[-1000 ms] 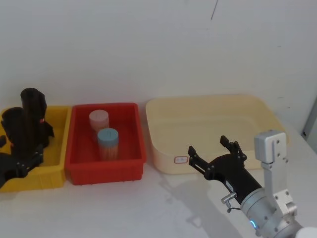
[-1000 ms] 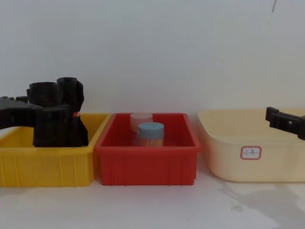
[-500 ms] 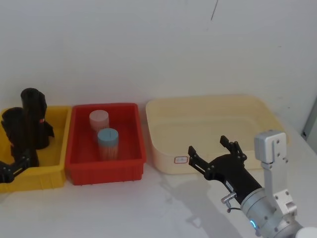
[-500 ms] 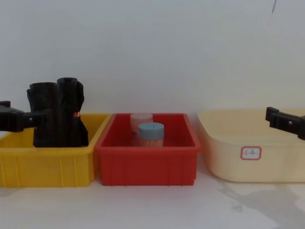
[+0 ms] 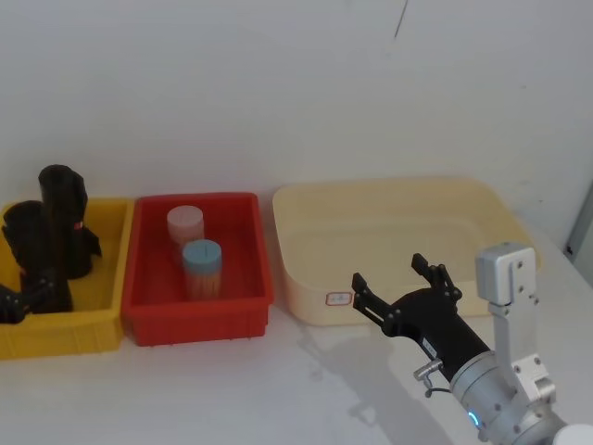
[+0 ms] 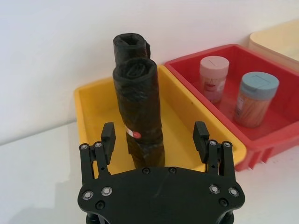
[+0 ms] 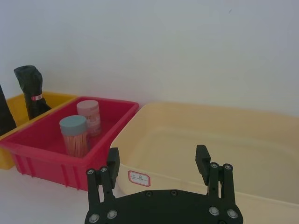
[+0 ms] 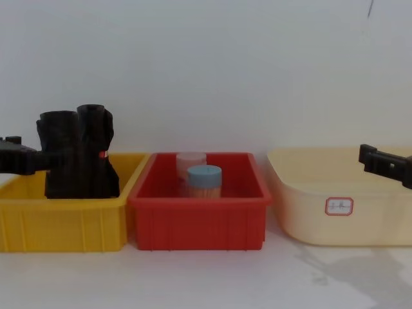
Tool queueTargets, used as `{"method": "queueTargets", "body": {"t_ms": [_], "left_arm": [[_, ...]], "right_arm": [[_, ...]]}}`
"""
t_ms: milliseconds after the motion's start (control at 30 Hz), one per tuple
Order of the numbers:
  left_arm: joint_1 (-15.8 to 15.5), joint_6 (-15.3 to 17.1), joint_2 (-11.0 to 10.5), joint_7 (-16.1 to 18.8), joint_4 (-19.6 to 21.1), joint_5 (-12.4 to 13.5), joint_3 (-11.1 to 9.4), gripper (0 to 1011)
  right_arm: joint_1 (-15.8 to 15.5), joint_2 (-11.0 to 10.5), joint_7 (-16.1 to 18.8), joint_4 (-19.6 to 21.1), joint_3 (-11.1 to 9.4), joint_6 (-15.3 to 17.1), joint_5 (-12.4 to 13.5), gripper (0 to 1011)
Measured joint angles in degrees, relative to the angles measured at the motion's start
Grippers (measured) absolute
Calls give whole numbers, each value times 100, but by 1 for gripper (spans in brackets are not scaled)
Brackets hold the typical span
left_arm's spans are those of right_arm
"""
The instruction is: Pick up the garbage bag with the one hand and transfer it to the other hand.
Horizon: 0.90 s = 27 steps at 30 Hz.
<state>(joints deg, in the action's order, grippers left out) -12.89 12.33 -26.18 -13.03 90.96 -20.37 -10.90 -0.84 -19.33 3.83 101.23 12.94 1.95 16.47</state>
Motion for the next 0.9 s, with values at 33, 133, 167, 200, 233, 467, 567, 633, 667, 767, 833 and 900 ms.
{"method": "queueTargets", "body": {"t_ms": [33,133,167,200,233,467,567,633,667,767,833,900], "left_arm": [[0,0,0,0,0,0,0,1001],[-231,-63,32,-137,-267,55,-68,1001],[-284,-73,38,-160,-310,63,-80,1001],[-325,-82,45,-181,-367,72,-94,1001],[-401,-97,54,-222,-456,90,-114,1001],[-734,-162,100,-421,-842,158,-203,1001],[-893,-197,131,-535,-1043,183,-251,1001],[-973,-220,149,-590,-1148,193,-278,1001],[-1062,-242,172,-656,-1268,202,-315,1001],[-1186,-280,204,-748,-1441,212,-365,1001],[-1372,-339,259,-889,-1707,223,-445,1001],[-1458,-366,282,-973,-1835,227,-484,1001]], "right_arm": [[0,0,0,0,0,0,0,1001],[0,0,0,0,0,0,0,1001],[0,0,-1,0,0,0,0,1001],[0,0,0,0,0,0,0,1001],[0,0,0,0,0,0,0,1001],[0,0,0,0,0,0,0,1001],[0,0,0,0,0,0,0,1001],[0,0,0,0,0,0,0,1001],[0,0,0,0,0,0,0,1001],[0,0,0,0,0,0,0,1001],[0,0,0,0,0,0,0,1001],[0,0,0,0,0,0,0,1001]]}}
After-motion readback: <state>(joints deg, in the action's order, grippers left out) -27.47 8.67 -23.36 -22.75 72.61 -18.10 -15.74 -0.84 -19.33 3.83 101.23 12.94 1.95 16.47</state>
